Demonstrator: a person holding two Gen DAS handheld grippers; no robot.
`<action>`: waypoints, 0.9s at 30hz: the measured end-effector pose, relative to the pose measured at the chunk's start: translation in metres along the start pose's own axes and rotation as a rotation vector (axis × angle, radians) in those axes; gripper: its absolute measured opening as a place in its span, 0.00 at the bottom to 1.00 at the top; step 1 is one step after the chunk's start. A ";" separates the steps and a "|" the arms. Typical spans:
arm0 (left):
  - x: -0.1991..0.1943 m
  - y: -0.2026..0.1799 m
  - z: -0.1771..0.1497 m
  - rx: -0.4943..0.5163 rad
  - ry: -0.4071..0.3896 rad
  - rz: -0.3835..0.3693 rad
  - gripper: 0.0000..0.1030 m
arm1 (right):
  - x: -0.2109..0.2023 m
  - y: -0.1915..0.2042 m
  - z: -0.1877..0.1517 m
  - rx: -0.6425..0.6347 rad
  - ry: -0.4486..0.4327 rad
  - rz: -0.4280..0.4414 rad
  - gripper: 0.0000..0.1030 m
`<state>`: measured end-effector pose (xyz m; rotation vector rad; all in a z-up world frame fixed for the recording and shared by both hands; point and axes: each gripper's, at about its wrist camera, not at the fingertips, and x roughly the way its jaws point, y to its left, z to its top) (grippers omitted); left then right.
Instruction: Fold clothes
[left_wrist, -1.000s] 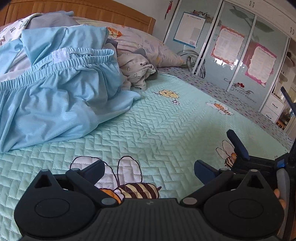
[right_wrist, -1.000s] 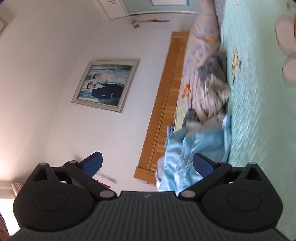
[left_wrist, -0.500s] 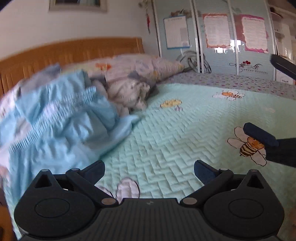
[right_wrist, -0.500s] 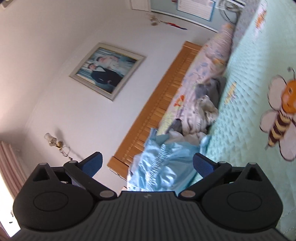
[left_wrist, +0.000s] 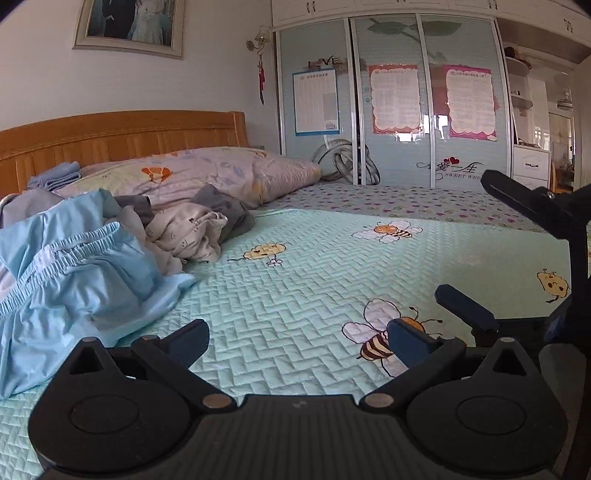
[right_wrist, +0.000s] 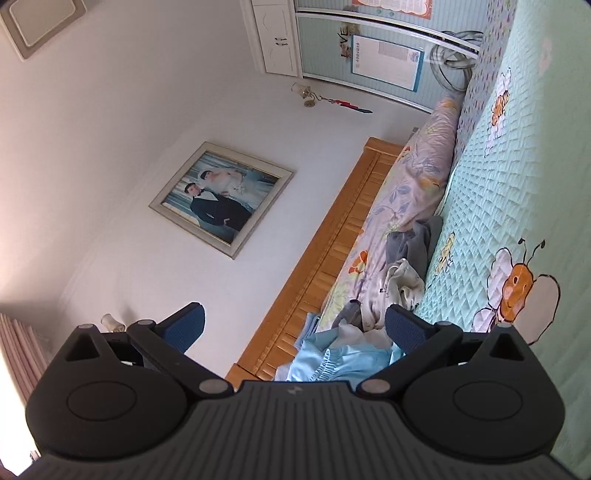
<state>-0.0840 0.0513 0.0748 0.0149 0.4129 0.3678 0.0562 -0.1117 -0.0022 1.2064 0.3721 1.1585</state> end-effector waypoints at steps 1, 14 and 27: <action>0.003 -0.002 -0.001 0.002 0.014 0.003 1.00 | 0.001 -0.003 0.001 0.012 0.002 0.003 1.00; 0.033 -0.004 -0.015 -0.059 0.130 -0.067 0.99 | 0.001 -0.026 0.002 0.151 -0.009 0.007 1.00; 0.034 -0.004 -0.026 -0.131 0.116 -0.185 1.00 | -0.005 -0.038 -0.001 0.249 -0.053 0.017 1.00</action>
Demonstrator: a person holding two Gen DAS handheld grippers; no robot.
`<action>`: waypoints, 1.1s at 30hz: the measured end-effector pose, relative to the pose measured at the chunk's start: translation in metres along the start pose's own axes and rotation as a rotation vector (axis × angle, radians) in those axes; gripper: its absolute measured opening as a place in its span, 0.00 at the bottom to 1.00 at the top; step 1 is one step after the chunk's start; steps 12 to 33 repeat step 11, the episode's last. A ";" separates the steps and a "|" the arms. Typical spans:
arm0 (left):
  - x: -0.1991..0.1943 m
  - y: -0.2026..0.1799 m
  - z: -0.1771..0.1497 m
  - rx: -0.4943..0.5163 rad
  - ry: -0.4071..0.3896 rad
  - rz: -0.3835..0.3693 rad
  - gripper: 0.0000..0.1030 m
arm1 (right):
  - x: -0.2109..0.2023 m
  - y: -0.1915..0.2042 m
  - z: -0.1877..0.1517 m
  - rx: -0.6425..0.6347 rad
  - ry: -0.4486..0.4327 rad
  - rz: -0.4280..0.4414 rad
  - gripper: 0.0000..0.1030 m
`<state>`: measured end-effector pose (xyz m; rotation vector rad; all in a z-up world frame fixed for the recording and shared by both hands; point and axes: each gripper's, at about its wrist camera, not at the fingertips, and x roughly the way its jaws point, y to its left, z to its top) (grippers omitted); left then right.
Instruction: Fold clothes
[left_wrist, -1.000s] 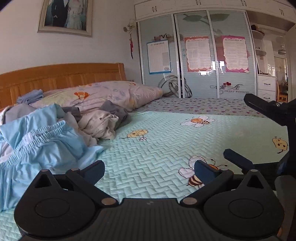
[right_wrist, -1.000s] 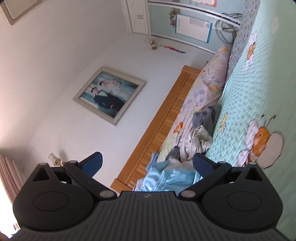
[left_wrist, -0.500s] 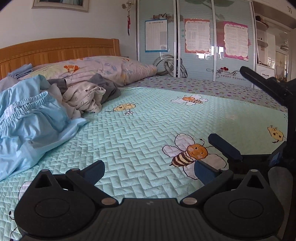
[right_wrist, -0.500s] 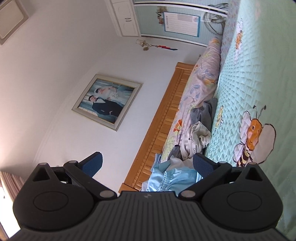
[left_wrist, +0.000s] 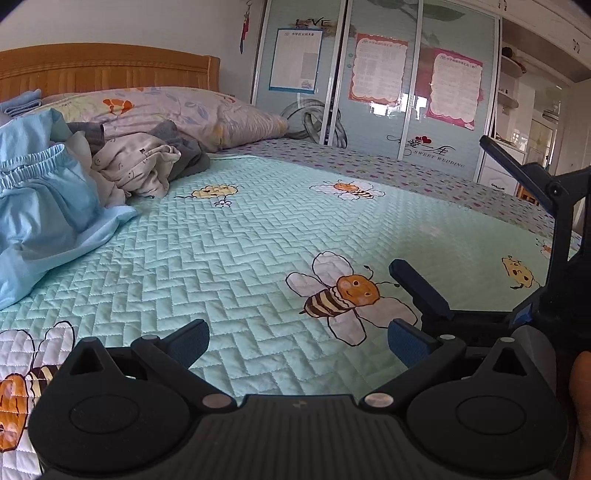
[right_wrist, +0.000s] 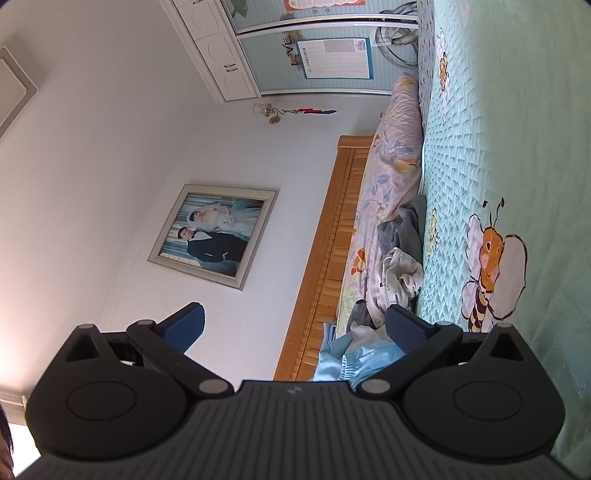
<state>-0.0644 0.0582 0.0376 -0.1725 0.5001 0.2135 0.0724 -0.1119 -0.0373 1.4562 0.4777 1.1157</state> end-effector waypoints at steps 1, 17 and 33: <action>-0.001 0.000 0.000 -0.008 -0.004 -0.010 1.00 | 0.000 0.000 -0.001 0.000 0.001 -0.002 1.00; -0.006 -0.002 -0.008 0.006 -0.084 -0.003 0.99 | 0.000 0.000 -0.005 0.000 0.005 -0.013 1.00; -0.006 -0.002 -0.008 0.006 -0.084 -0.003 0.99 | 0.000 0.000 -0.005 0.000 0.005 -0.013 1.00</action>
